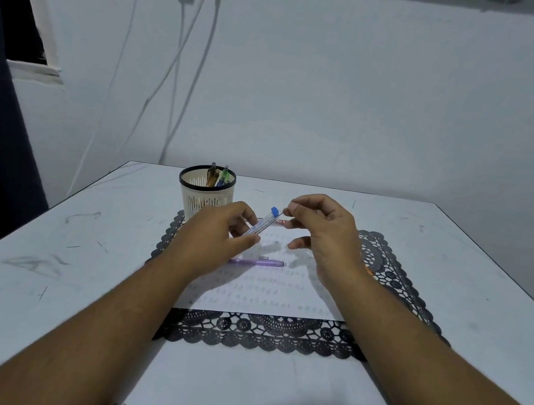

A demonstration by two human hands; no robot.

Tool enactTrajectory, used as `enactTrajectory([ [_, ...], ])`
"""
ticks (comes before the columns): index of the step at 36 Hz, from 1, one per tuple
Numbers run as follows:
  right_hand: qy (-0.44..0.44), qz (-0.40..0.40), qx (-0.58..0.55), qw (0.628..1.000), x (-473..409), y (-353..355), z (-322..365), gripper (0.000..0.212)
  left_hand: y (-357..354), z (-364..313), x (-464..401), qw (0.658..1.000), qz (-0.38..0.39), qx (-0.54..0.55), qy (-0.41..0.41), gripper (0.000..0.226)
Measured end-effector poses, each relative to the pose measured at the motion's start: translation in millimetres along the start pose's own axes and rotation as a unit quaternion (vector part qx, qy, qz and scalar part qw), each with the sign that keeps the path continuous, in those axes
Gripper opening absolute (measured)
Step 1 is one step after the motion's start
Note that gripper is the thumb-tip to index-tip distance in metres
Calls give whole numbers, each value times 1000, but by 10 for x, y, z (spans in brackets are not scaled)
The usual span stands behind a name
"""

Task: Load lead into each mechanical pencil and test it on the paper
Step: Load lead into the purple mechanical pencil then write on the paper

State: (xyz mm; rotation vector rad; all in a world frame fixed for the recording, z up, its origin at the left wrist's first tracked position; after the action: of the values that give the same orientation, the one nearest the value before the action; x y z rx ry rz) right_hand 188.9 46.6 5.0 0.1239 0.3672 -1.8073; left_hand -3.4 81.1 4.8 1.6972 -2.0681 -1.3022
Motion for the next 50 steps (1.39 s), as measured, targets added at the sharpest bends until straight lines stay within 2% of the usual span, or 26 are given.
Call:
enactTrajectory([
  [23,1,11,-10,1000,-33,-26,-48,18,-13,-2,4,1000,3,5,-6,20],
  [37,-7,23,-20,1000,-79,-62,-87,16,-8,-45,-19,999,-11,3,-35,19],
  [42,-18,35,-54,998,-6,-110,-54,7,0,-89,-3,999,-15,-10,-46,21],
  [46,-13,38,-54,998,7,-104,-7,6,-10,-156,28,997,-11,-41,-63,25],
  [50,-8,33,-59,998,-6,-94,36,6,-68,-152,12,997,6,-28,-69,30],
])
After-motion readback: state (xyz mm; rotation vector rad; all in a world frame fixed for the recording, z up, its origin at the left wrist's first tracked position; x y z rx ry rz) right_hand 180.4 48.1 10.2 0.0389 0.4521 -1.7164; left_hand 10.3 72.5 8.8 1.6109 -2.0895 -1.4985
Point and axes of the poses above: each hand's wrist, its own x-axis away from the middle knuckle, its own y-axis out of the back of the hand, z = x × y, the point moved 10 cm from there along -x, towards the middle knuckle, and after that the axes turned 2 degrees about -x, right-handed, at the moved point
